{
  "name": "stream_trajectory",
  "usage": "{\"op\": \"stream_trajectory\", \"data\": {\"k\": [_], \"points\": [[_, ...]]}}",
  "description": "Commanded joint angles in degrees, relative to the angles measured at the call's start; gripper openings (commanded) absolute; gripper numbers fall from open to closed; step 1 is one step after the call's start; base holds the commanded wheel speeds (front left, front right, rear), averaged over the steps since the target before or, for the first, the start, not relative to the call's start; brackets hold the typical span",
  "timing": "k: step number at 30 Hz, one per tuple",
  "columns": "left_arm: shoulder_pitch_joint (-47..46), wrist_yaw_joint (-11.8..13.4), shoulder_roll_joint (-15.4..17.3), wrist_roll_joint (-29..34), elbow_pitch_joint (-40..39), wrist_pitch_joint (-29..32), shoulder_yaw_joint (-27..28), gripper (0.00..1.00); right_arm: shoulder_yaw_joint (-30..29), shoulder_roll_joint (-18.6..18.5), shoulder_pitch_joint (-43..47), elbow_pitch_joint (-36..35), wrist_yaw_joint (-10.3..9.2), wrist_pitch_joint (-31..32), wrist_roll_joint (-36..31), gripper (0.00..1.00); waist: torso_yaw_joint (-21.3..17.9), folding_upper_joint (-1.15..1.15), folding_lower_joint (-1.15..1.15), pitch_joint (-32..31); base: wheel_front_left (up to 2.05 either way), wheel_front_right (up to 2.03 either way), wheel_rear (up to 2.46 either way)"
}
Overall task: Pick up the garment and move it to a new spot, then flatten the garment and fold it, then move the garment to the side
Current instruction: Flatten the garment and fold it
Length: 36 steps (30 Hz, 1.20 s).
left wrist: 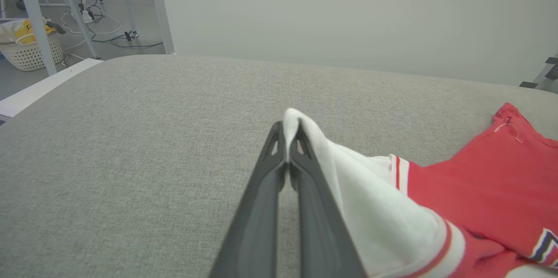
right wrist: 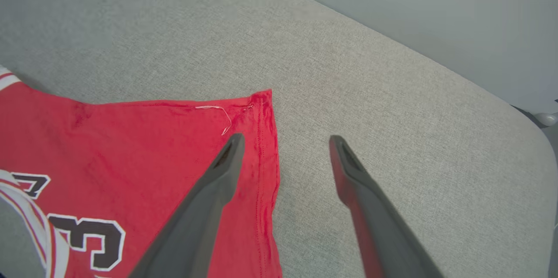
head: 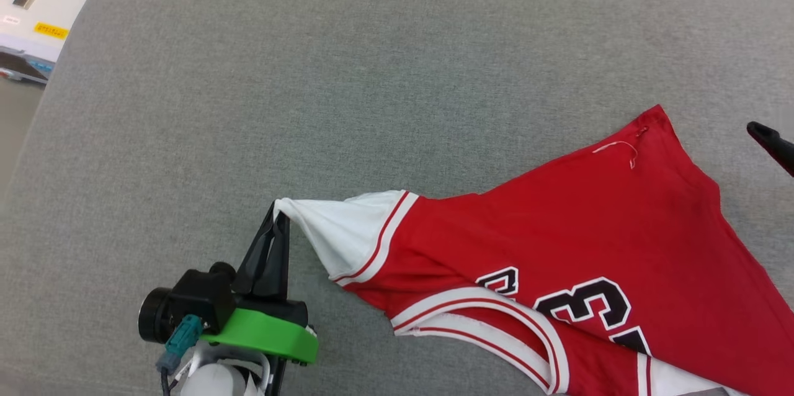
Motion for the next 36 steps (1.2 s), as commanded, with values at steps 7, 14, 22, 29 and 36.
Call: {"op": "stream_trajectory", "data": {"k": [7,14,22,29,36], "points": [[-3.4,0.0,-0.3,-0.7,-0.9,-0.3,-2.4,0.00,11.6,0.3,-13.4,8.5,-0.04,10.7,-1.7,1.00,3.6,0.00,0.00,4.2,0.00,0.00,0.00],[-5.4,0.9,-0.3,-1.7,-2.2,-0.3,-4.9,0.00,18.6,2.6,-20.4,19.2,-0.04,11.5,-2.8,1.00,6.1,0.00,0.00,7.1,0.00,0.00,0.00],[-7.5,1.8,-0.3,-2.4,-2.0,-0.3,-6.4,0.00,26.2,3.7,-20.3,28.0,-0.04,9.5,-2.0,1.00,7.6,0.00,0.00,8.6,0.00,0.00,0.00],[-6.5,2.2,-0.3,-2.2,-1.5,-0.3,-5.6,0.00,29.2,3.8,-21.2,29.6,-0.04,4.8,1.6,0.00,6.4,0.00,0.00,6.7,0.00,0.00,0.00],[-6.3,1.2,0.2,-0.1,-1.0,-0.3,-4.6,0.00,28.6,3.6,-23.6,28.4,-0.04,-5.2,4.6,0.00,4.4,0.00,0.00,2.1,0.00,0.00,0.00]]}}
